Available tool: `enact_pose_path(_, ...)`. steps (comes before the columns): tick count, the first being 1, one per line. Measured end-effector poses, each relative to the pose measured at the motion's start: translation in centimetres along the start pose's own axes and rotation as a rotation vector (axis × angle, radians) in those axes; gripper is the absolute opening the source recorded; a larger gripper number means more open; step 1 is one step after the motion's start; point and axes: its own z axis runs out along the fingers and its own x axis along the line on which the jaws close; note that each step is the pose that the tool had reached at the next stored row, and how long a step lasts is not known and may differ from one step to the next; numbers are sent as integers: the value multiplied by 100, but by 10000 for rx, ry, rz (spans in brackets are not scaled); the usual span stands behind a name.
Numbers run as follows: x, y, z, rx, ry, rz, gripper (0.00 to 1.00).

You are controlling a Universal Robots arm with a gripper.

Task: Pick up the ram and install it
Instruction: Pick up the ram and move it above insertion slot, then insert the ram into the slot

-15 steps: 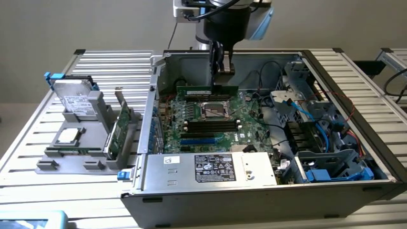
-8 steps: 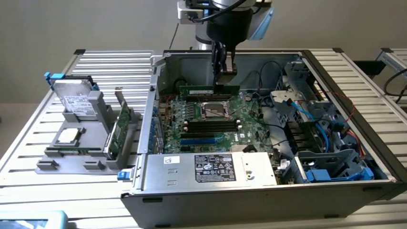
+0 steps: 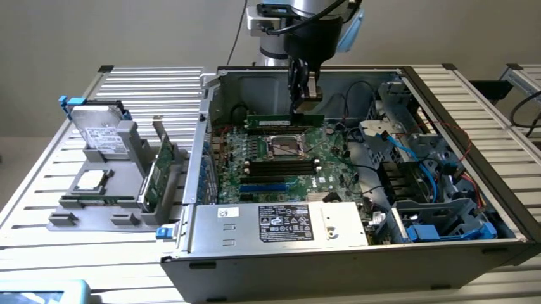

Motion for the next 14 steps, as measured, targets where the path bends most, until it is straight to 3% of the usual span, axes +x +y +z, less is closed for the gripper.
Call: enact_pose_path(14, -101, -6, 41, 1, 0, -2, 13)
